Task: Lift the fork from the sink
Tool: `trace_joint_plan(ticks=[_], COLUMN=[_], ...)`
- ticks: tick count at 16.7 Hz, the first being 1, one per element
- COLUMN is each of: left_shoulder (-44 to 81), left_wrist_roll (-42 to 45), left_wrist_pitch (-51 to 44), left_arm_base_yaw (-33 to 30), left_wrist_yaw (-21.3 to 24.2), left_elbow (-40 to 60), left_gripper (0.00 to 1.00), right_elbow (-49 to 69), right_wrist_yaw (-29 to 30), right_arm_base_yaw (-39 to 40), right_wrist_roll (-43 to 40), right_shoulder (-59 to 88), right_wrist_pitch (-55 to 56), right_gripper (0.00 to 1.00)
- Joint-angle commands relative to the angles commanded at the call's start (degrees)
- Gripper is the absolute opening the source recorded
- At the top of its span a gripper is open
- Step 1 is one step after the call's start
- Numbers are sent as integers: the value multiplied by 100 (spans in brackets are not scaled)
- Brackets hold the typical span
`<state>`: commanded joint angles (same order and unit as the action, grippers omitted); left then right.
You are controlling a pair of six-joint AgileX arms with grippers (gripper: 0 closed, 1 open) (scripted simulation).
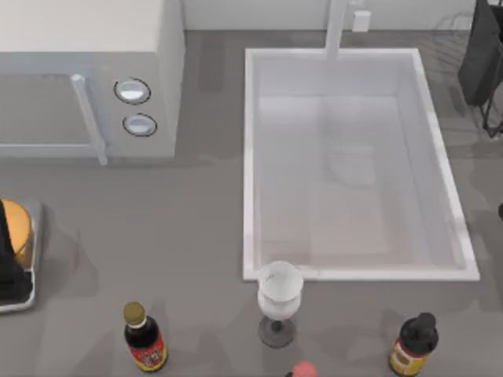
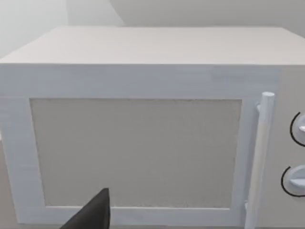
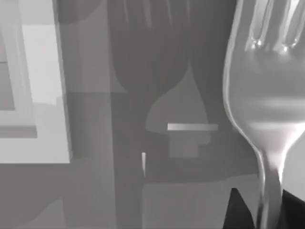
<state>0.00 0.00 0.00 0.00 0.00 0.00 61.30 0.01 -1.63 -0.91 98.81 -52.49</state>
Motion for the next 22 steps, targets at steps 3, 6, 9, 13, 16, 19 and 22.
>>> trace_joint_plan(ticks=[3,6,9,13,16,19,22], left_shoulder=[0,0,0,0,0,0,0], left_wrist_roll=[0,0,0,0,0,0,0], left_wrist_pitch=[0,0,0,0,0,0,0], left_arm_base_yaw=[0,0,0,0,0,0,0], left_wrist_yaw=[0,0,0,0,0,0,0], left_elbow=[0,0,0,0,0,0,0], left_gripper=[100,100,100,100,100,100,100], right_elbow=[0,0,0,0,0,0,0], right_wrist_yaw=[0,0,0,0,0,0,0], right_arm_base_yaw=[0,0,0,0,0,0,0], right_wrist_roll=[0,0,0,0,0,0,0], right_shoulder=[0,0,0,0,0,0,0], right_wrist_pitch=[0,0,0,0,0,0,0], right_gripper=[0,23,45,75,98,100,100])
